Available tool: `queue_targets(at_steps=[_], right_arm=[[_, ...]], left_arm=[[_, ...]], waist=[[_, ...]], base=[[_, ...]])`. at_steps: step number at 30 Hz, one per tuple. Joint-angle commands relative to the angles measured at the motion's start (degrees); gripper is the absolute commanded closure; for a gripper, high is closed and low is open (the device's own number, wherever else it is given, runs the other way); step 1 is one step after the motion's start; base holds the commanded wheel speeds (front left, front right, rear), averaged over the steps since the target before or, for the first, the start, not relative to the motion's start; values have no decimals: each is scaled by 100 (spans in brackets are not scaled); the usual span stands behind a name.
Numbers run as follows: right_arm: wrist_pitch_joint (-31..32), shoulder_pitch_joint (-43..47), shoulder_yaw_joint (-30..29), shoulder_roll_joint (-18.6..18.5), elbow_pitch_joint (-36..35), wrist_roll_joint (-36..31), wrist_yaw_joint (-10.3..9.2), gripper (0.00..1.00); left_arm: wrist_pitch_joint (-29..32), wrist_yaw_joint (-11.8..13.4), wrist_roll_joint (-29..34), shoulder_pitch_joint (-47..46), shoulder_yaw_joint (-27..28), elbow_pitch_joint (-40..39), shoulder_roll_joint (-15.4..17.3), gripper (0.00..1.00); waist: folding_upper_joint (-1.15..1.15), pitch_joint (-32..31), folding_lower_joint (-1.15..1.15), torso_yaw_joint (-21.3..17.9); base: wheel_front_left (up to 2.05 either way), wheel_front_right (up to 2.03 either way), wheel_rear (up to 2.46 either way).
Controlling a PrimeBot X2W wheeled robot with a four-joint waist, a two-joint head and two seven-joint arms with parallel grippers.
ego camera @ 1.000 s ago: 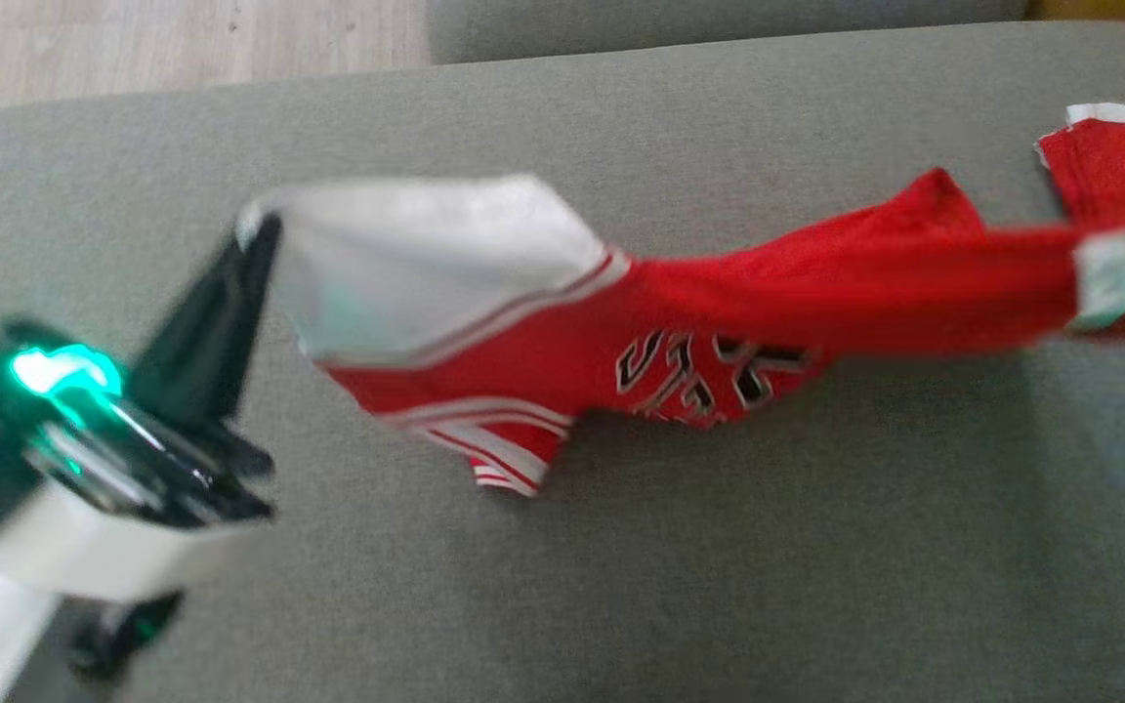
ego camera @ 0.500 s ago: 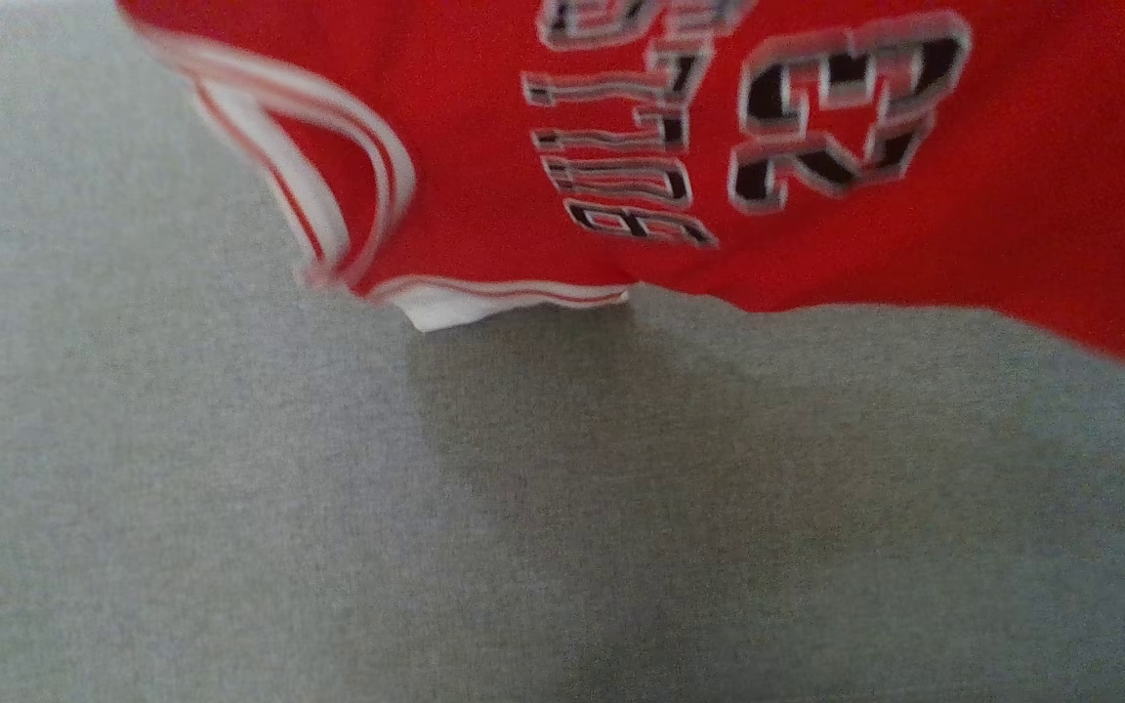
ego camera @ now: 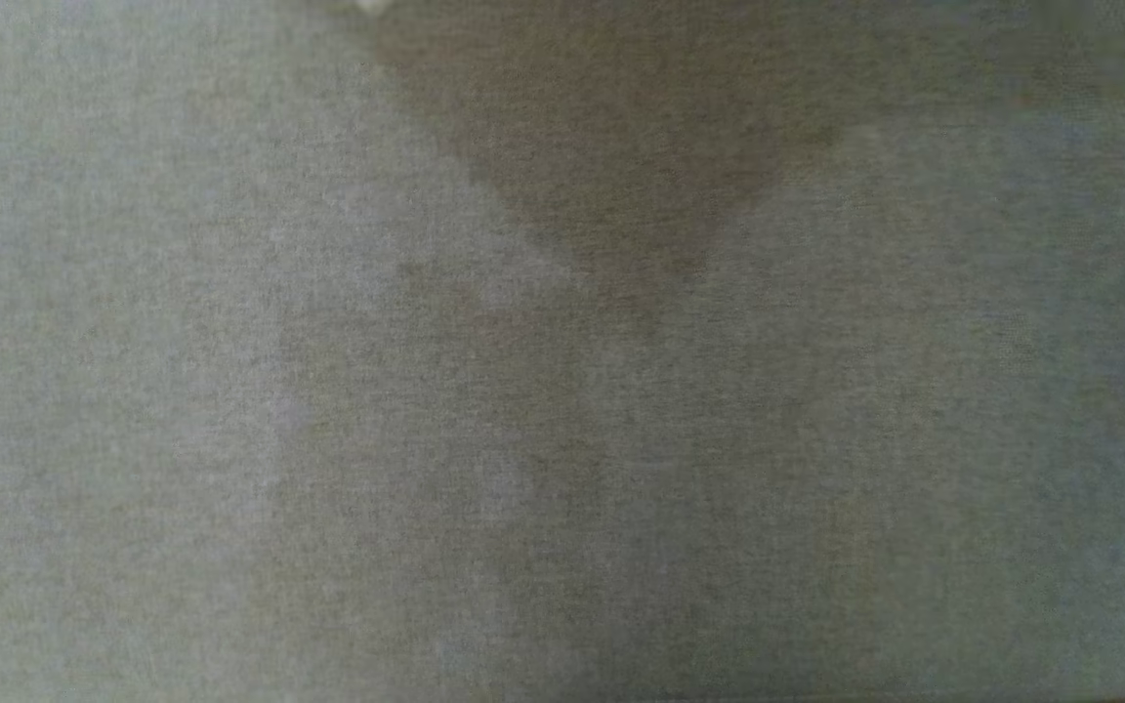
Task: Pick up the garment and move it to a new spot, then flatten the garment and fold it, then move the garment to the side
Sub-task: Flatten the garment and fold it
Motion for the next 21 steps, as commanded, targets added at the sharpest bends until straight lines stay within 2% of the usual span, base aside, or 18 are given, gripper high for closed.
queue_targets(at_steps=[1,5,11,16,21], right_arm=[[-209,-181,-19,12,20,-131,-5,100],[-624,-191,-4,-75,557,-281,-5,100],[-906,154,10,-187,1104,-136,-5,100],[-1031,943,71,-365,1413,302,-5,100],[-974,2115,125,-571,1357,977,-5,100]], left_arm=[[-11,11,104,-278,322,-233,165,100],[-16,10,161,258,583,-885,86,100],[-17,10,-72,1460,600,-1695,222,100],[-17,10,-275,2990,677,-2385,386,100],[-18,10,-463,4640,742,-2997,501,100]], waist=[[0,209,-2,117],[0,371,-2,172],[0,395,-2,239],[0,150,-2,287],[0,-277,-2,274]], base=[[0,0,0],[0,0,0],[0,0,0],[0,0,0],[0,0,0]])
